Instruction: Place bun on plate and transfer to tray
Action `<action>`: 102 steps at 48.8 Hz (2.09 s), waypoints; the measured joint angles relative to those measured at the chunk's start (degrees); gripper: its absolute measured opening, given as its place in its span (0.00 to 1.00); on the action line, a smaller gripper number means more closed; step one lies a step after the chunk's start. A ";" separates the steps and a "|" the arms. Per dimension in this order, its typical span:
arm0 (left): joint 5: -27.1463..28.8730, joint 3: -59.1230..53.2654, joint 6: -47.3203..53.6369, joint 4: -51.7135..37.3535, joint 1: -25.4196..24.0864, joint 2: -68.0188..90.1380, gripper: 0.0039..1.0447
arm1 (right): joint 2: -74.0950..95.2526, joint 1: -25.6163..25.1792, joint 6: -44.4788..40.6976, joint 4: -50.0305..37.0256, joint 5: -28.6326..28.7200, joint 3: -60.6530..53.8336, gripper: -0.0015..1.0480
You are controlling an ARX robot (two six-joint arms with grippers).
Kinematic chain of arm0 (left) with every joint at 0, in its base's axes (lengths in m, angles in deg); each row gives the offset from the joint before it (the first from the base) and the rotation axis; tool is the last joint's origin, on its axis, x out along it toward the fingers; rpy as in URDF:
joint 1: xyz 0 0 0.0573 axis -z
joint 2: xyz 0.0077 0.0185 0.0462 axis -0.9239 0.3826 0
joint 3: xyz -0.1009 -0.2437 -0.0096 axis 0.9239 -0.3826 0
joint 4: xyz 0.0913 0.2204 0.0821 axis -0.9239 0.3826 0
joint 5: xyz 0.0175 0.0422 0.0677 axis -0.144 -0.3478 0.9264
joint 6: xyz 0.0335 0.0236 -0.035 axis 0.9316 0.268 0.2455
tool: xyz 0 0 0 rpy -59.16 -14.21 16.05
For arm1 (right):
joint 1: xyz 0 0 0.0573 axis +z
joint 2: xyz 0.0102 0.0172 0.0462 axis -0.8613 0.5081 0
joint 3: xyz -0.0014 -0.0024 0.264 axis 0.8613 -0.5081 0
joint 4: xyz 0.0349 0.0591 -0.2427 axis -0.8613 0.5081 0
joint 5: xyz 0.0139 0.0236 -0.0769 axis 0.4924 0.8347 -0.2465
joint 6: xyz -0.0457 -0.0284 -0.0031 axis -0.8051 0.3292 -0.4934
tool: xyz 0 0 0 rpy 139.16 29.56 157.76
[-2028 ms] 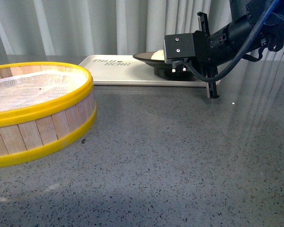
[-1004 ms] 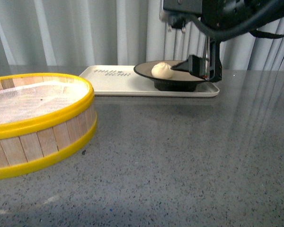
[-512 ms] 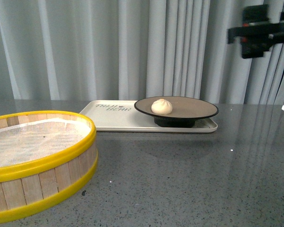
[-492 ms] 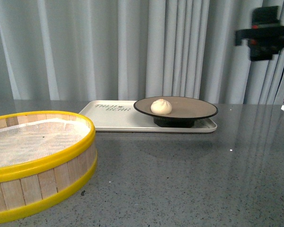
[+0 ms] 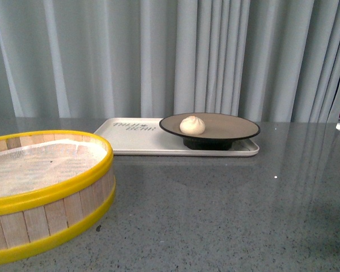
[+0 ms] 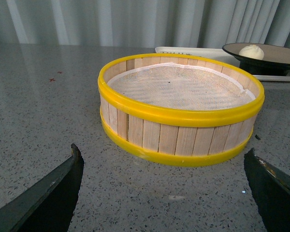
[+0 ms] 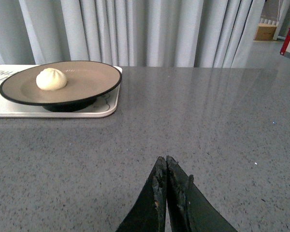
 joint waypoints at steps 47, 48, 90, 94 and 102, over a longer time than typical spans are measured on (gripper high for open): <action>0.00 0.00 0.00 0.00 0.00 0.00 0.94 | -29.38 -5.88 0.13 9.11 6.05 -19.58 0.02; 0.00 0.00 0.00 0.00 0.00 0.00 0.94 | -29.83 -5.88 0.13 9.60 6.05 -19.76 0.02; 0.00 0.00 0.00 0.00 0.00 0.00 0.94 | -50.56 -5.90 0.13 29.73 6.08 -19.76 0.02; 0.00 0.00 0.02 0.00 0.00 0.00 0.94 | -53.66 -5.90 0.13 33.48 6.08 -19.69 0.02; 0.00 0.00 0.00 0.00 0.00 -0.02 0.94 | -60.87 -5.90 0.13 40.24 6.23 -19.74 0.02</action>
